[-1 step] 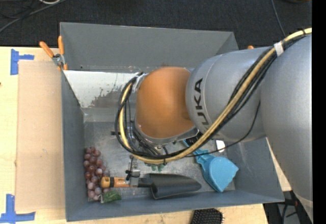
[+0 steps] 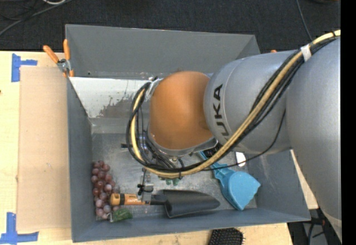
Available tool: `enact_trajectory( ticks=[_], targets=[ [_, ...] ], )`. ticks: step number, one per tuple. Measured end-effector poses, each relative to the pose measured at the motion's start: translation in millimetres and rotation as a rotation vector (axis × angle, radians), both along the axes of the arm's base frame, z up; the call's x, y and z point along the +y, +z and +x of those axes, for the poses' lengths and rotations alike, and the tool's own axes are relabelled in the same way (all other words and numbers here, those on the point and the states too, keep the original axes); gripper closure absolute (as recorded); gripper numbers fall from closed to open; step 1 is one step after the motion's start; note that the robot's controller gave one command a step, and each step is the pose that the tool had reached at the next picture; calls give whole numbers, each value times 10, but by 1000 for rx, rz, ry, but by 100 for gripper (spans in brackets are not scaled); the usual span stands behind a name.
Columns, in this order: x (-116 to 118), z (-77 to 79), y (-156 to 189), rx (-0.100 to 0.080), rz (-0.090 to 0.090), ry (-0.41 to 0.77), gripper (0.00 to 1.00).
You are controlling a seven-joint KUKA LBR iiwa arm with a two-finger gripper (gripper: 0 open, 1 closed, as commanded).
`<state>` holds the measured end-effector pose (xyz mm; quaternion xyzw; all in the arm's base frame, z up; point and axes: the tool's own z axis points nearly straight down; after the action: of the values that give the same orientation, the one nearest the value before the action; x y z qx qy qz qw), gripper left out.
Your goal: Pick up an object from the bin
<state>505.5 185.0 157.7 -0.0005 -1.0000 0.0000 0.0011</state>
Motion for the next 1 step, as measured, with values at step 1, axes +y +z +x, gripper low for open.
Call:
enact_trajectory(
  ticks=[1],
  targets=[
    [-612, 84, -276, 0, 0, 98, 0]
  ],
)
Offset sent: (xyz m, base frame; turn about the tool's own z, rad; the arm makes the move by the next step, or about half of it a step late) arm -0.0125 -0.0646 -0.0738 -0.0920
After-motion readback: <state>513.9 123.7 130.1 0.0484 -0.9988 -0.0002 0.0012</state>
